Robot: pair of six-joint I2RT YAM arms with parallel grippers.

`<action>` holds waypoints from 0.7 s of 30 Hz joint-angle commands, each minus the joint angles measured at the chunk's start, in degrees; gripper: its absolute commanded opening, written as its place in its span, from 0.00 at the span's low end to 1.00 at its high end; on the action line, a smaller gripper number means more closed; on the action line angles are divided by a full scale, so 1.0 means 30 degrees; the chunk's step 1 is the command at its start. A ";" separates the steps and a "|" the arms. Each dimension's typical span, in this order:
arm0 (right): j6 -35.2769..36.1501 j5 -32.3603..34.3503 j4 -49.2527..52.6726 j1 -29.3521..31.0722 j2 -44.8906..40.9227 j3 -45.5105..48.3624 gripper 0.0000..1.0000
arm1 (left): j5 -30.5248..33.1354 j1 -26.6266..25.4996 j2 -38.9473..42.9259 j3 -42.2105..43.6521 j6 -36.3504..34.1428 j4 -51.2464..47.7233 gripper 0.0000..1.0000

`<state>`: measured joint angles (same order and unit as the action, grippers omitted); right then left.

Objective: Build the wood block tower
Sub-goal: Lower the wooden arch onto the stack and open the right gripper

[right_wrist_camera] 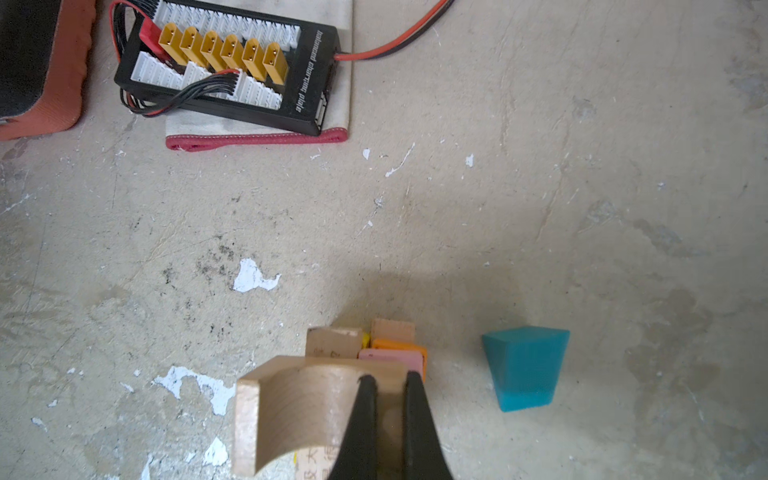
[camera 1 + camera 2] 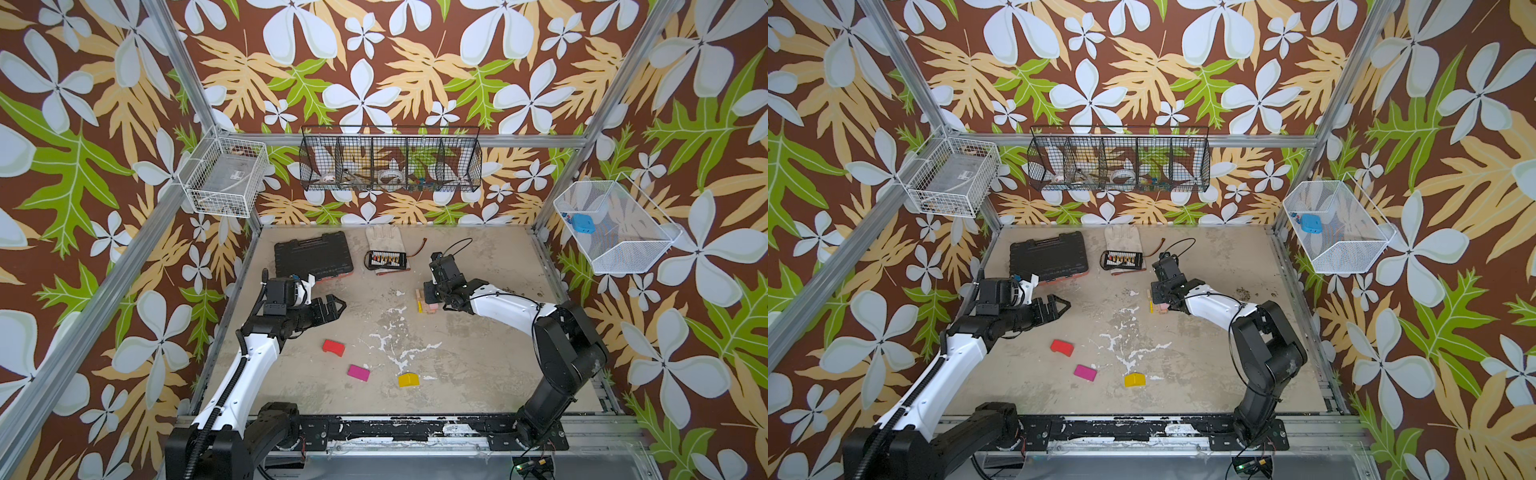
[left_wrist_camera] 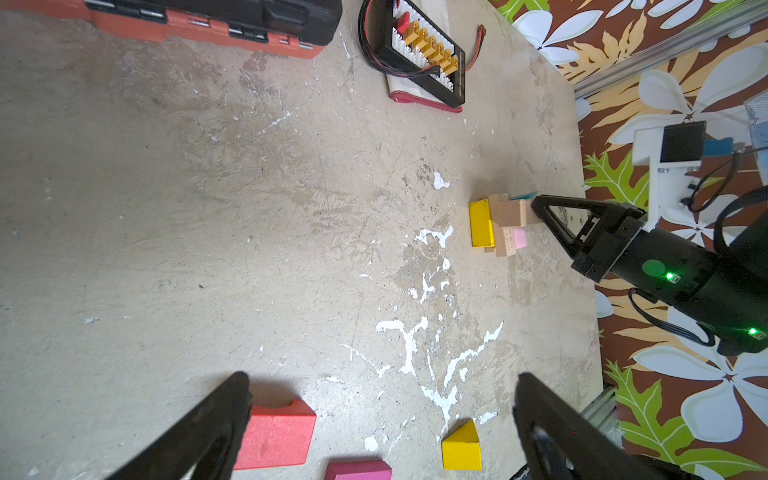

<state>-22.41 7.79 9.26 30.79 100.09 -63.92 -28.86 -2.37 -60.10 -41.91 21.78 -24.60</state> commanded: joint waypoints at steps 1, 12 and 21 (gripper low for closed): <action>0.0015 0.0274 0.0122 -0.0004 0.0222 -0.0361 0.00 | 0.0039 -0.0029 -0.0036 -0.0004 -0.0170 0.0202 1.00; -0.0234 -0.0114 0.0155 -0.0561 0.0063 -0.0255 0.00 | -0.0023 -0.0030 0.0030 -0.0004 -0.0170 0.0202 1.00; -0.0234 -0.0312 0.0308 -0.0587 0.0549 -0.0659 0.00 | -0.0044 -0.0030 0.0081 0.0024 -0.0170 0.0231 1.00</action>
<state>-22.68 7.20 9.69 29.15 101.27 -65.34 -28.84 -2.37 -59.96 -41.91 21.78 -24.60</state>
